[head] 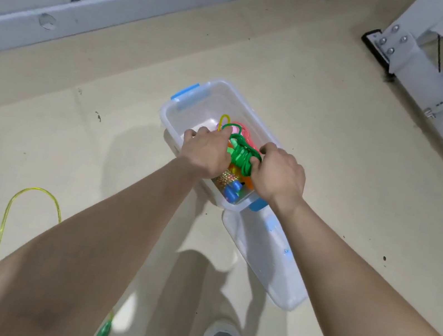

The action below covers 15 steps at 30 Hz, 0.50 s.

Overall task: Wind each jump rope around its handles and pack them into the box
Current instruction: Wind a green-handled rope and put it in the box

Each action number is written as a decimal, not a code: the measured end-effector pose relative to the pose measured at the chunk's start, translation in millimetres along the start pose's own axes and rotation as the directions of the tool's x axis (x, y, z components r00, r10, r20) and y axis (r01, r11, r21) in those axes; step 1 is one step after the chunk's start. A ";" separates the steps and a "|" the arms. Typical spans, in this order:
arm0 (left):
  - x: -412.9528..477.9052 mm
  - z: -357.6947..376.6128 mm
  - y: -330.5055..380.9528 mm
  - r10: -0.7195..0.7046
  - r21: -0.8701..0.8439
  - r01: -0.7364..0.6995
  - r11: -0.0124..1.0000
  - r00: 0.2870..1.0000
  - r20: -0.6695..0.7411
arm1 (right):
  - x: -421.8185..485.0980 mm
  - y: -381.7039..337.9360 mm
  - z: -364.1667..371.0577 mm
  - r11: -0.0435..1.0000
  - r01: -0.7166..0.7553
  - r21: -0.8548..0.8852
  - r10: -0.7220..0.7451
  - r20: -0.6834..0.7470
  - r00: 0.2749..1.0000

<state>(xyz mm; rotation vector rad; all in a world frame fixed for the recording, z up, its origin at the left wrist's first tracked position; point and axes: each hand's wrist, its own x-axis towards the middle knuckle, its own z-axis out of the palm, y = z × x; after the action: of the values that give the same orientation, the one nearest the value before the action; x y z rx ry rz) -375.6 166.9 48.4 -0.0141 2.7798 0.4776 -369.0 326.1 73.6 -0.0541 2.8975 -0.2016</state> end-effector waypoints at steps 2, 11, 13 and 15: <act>-6.7 -3.0 0.8 -0.021 -0.058 0.015 0.998 0.996 -0.090 | -4.5 -6.0 -1.7 0.996 -0.030 0.088 0.033 -0.037 0.999; -12.6 4.8 3.1 -0.002 -0.326 -0.048 0.944 0.989 -0.151 | -3.6 -0.4 6.0 0.975 -0.005 0.221 -0.011 0.074 0.997; -7.5 5.2 8.4 -0.016 -0.334 -0.036 0.942 0.988 -0.152 | 1.3 3.6 6.7 0.971 -0.004 0.239 0.007 -0.009 1.000; -3.2 8.2 10.7 0.008 -0.225 -0.031 0.974 0.995 -0.103 | 7.2 8.9 7.3 0.986 -0.018 0.164 0.015 0.018 1.000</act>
<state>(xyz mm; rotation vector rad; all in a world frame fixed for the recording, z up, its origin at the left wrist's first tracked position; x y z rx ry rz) -370.7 179.5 45.5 -0.0653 2.8099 0.8181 -374.5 333.5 63.7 -0.0029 2.8521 -0.4342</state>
